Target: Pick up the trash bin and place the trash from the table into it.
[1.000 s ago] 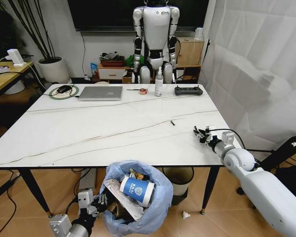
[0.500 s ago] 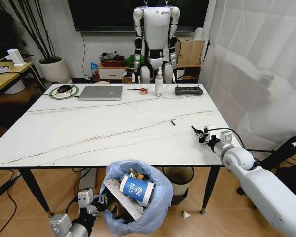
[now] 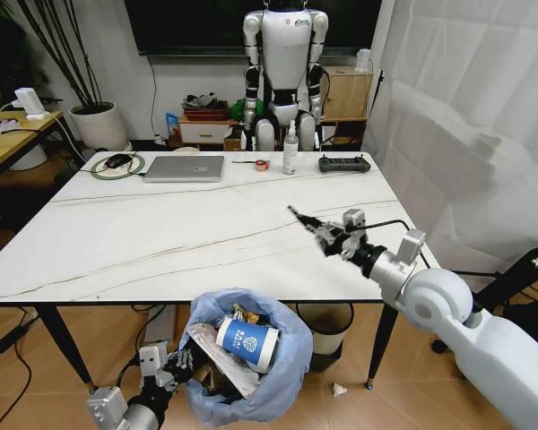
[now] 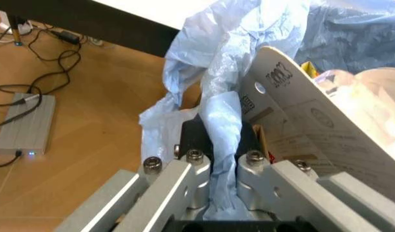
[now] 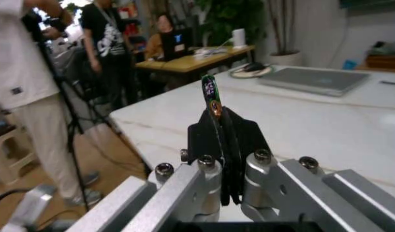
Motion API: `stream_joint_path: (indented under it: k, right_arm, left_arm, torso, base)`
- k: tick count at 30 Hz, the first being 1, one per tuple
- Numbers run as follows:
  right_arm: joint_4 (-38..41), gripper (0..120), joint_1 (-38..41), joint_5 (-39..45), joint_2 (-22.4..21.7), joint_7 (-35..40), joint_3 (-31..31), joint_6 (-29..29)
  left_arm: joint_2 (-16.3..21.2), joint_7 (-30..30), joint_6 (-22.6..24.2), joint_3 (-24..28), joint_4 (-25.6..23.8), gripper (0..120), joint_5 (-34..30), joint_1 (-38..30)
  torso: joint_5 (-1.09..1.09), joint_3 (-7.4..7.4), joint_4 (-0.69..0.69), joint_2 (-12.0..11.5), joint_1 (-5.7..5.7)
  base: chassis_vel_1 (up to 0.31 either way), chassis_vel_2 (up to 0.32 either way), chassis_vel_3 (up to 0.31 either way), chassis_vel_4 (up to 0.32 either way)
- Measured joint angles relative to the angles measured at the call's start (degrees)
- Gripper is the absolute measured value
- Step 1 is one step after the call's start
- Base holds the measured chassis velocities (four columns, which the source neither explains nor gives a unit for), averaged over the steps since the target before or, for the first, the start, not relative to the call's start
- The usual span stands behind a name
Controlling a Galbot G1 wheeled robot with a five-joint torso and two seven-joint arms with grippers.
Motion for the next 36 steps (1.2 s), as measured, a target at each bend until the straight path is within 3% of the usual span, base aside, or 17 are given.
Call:
stream_joint_path:
  k: [2,7,19,30,33,36]
  right_arm:
    - [0.86,0,-0.25,-0.36,-0.27,-0.3,-1.33,0.34]
    - [1.32,0,-1.28,-7.2,-1.33,-0.98,-11.6,2.69]
    - [-0.46,1,-2.07,-10.94,-0.73,-0.57,-13.94,3.32]
    - [-0.31,37,-3.41,-11.79,-0.77,0.79,-11.88,3.49]
    - [-0.64,52,-1.33,-9.89,2.34,4.31,-9.33,3.06]
    - [-2.9,58,1.13,-9.25,4.96,9.0,-7.97,1.47]
  left_arm:
    - [-0.04,-0.01,0.02,0.0,-0.05,0,0.0,0.01]
    - [-0.2,-0.07,0.08,0.01,-0.45,0,0.04,0.18]
    - [-0.72,-0.07,0.09,0.15,-0.76,0,0.39,0.29]
    - [-0.82,-0.07,0.14,0.23,-0.89,0,0.72,0.47]
    - [-0.88,-0.07,0.14,0.13,-0.92,0,0.79,0.61]
    - [-0.94,-0.06,0.14,0.11,-0.92,0,0.96,0.75]
  torso:
    - [0.0,0.0,0.0,0.0,0.0]
    - [0.01,0.0,0.0,0.0,0.0]
    - [0.0,0.0,0.0,0.0,0.0]
    - [0.0,0.0,-0.01,0.0,0.0]
    - [-0.01,0.0,-0.02,0.0,0.0]
    - [0.01,0.0,-0.01,0.01,-0.01]
  base:
    - [0.0,0.0,0.0,0.0]
    - [0.0,0.0,0.0,0.0]
    - [0.0,0.0,0.0,0.0]
    - [0.0,0.0,0.0,0.0]
    - [0.0,0.0,0.0,0.0]
    - [0.0,0.0,0.0,0.0]
